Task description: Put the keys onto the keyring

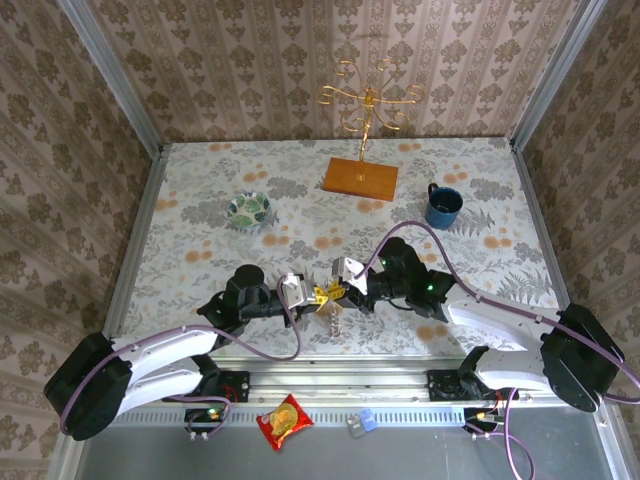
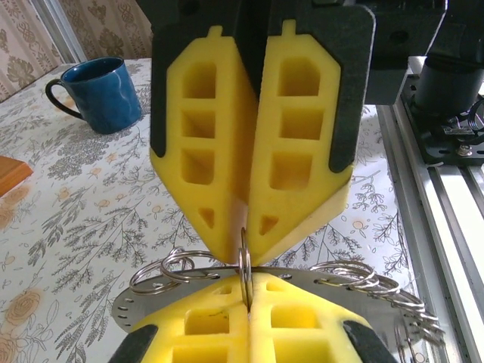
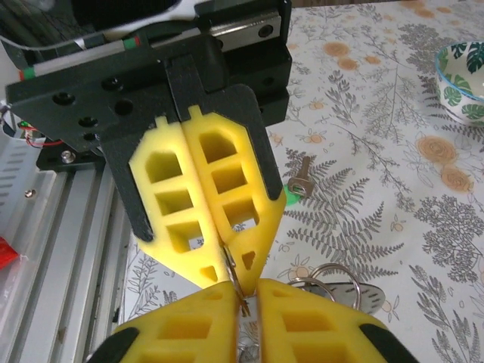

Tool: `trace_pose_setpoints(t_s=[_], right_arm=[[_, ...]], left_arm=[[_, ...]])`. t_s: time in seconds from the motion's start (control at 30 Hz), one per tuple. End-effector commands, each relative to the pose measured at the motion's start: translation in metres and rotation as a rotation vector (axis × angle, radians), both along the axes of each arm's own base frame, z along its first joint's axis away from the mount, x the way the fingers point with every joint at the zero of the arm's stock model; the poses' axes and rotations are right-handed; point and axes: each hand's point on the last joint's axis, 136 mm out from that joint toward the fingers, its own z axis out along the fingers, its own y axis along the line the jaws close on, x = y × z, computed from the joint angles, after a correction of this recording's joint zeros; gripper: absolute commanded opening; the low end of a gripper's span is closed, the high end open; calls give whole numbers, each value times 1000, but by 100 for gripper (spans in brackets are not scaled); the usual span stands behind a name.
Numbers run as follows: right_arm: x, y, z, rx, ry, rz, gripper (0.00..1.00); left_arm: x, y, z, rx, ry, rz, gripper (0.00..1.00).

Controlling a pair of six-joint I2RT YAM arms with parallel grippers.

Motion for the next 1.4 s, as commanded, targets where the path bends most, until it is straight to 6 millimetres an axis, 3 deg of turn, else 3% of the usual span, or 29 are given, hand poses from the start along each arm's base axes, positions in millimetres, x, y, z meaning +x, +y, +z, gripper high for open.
trace_pose_setpoints(t_s=[0.0, 0.03, 0.1, 0.23, 0.5, 0.9, 1.1, 1.2, 1.3, 1.37], right_arm=[[-1, 12, 21, 54, -44, 55, 8], [-3, 12, 20, 48, -40, 67, 2], [-5, 12, 19, 31, -33, 80, 0], [-8, 5, 16, -32, -31, 87, 0], [-9, -5, 9, -193, -42, 97, 0], [-16, 9, 10, -234, -67, 166, 0], [-11, 7, 9, -232, -83, 124, 0], [-7, -2, 13, -199, -93, 56, 21], [-6, -13, 18, -158, -81, -3, 31], [-5, -21, 15, -157, -82, -39, 33]], left_arm=[[-8, -4, 12, -53, -29, -47, 0], [-7, -4, 13, -55, -31, -45, 0], [-3, -4, 14, -54, -30, -22, 0], [3, -1, 15, -38, -30, 20, 19], [2, -1, 17, 17, -34, 8, 23], [-2, -7, 21, 31, -35, -43, 20], [-8, -8, 22, 7, -30, -70, 2], [-8, -6, 20, 2, -28, -60, 0], [-7, -5, 20, -1, -32, -45, 0], [-6, -4, 19, 2, -33, -35, 0]])
